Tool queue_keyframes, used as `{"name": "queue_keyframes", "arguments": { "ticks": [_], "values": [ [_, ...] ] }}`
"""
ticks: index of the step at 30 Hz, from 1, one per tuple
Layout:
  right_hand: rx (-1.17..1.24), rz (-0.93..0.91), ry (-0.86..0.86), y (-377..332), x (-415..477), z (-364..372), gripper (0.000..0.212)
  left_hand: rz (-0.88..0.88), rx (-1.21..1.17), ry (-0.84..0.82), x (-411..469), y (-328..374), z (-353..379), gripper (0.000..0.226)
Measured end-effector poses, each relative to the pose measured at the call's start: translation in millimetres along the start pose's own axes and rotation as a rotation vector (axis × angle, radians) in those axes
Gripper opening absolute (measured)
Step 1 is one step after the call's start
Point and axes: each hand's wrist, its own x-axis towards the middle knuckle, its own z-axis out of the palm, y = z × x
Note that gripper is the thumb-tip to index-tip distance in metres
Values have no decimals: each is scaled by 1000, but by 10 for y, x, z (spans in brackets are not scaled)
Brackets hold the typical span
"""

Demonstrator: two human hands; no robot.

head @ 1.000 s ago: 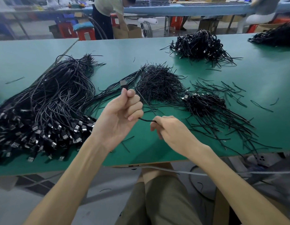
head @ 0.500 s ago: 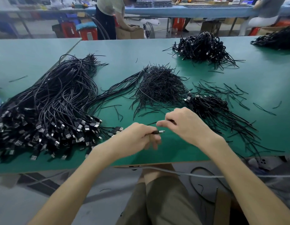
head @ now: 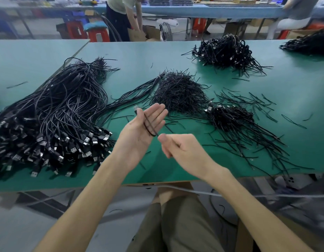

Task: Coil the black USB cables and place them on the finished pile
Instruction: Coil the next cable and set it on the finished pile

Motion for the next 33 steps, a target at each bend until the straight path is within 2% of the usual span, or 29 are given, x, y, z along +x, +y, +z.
{"name": "queue_keyframes", "arguments": {
  "ticks": [3,4,5,6,10,12,14,16,18,20,23,26,27,29,33],
  "values": [
    [-106,43,-92,183,-63,81,64,-91,-432,-55,-30,191,-46,31],
    [-144,76,-101,260,-78,42,64,-103,-478,-88,-49,268,-85,29],
    [-184,107,-94,334,-84,-21,64,-104,-423,-123,-72,337,-139,31],
    [-227,132,-70,392,-79,-103,63,-78,-258,-154,-104,388,-187,33],
    [-315,127,117,435,39,-394,65,82,661,-331,-208,282,-293,36],
    [-294,89,211,367,90,-423,66,94,913,-368,-205,118,-275,36],
    [-249,56,243,248,116,-355,63,84,1003,-338,-187,-35,-249,38],
    [-168,29,259,121,111,-248,58,51,964,-345,-165,-148,-231,39],
    [-95,-13,267,26,79,-171,55,48,819,-304,-159,-239,-186,34],
    [-85,-47,233,-19,30,-101,51,20,502,-198,-149,-292,-108,40],
    [-182,-64,148,25,-52,35,59,-47,-27,-118,-87,-209,11,51],
    [-256,-37,78,141,-117,21,63,-101,-535,-32,-30,32,10,39],
    [-303,-12,67,196,-109,-35,62,-112,-609,-36,-33,105,-3,32],
    [-430,46,65,277,-63,-170,60,-134,-512,-75,-71,173,-37,31],
    [-559,72,173,311,57,-322,59,-39,158,-137,-179,68,-17,33]
  ]
}}
